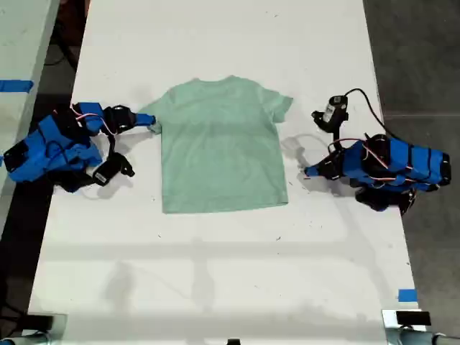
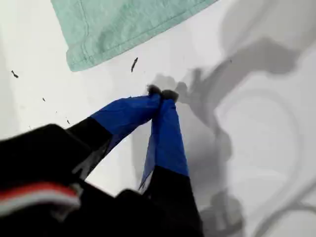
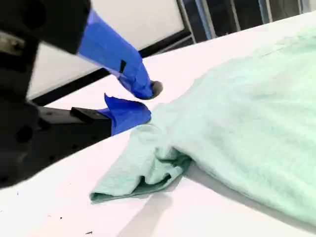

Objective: Fold t shirt

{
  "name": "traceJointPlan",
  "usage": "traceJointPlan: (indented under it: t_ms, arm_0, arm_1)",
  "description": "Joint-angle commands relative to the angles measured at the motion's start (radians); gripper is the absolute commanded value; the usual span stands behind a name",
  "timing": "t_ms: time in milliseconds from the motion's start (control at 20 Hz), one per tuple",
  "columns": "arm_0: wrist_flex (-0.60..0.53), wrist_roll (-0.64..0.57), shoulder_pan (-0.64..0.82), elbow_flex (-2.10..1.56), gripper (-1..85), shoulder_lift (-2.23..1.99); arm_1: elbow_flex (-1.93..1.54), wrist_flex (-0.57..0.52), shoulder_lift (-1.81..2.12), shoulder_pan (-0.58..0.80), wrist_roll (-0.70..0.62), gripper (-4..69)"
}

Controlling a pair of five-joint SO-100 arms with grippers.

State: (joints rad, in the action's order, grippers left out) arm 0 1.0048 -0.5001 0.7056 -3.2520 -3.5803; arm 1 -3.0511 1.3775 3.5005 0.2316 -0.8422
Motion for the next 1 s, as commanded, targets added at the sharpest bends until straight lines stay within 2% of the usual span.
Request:
traceJointPlan:
  t_ms: [0,200,250,300,350,400,450,500,550,650,700,800,950]
  arm_0:
    - [0.002,0.12,0.095,-0.043,3.3,-0.009]
    - [0.002,0.1,0.179,-0.043,3.4,-0.009]
    - [0.002,0.176,0.209,-0.043,3.5,-0.009]
    - [-0.031,0.135,0.207,-0.043,3.8,-0.014]
    - [-0.118,0.058,0.149,-0.043,4.1,-0.014]
    - [-0.189,0.066,0.075,-0.043,4.1,-0.014]
    - [-0.198,0.15,0.015,-0.043,4.0,-0.014]
    - [-0.201,0.21,-0.025,-0.043,4.9,-0.014]
    - [-0.201,0.204,-0.072,-0.043,-0.2,-0.014]
    - [-0.141,0.229,-0.077,-0.043,12.3,-0.014]
    - [-0.15,0.225,-0.067,-0.043,13.6,-0.014]
    - [-0.184,0.135,-0.008,-0.043,10.9,-0.014]
    - [-0.178,0.141,0.009,-0.043,12.9,-0.014]
  arm_1:
    - [-0.038,-0.002,0.006,0.008,-0.017,-0.9]
    - [-0.038,-0.002,0.006,0.084,0.026,-0.8]
    - [-0.049,-0.032,0.008,0.138,0.12,-0.8]
    - [-0.054,-0.037,0.008,0.192,0.353,-0.7]
    - [-0.052,-0.054,0.008,0.218,0.425,2.3]
    - [-0.043,-0.13,0.008,0.183,0.244,1.6]
    - [-0.023,-0.241,0.008,0.224,0.242,-0.6]
    - [0.041,-0.282,-0.018,0.282,0.227,-0.6]
    - [0.19,-0.27,-0.164,0.371,0.189,-0.6]
    - [0.543,-0.249,-0.63,0.511,0.086,-0.5]
    - [0.693,-0.249,-0.808,0.558,0.041,5.3]
    - [0.927,-0.272,-1.085,0.649,-0.035,20.1]
    - [1.098,-0.385,-1.351,0.741,-0.124,24.6]
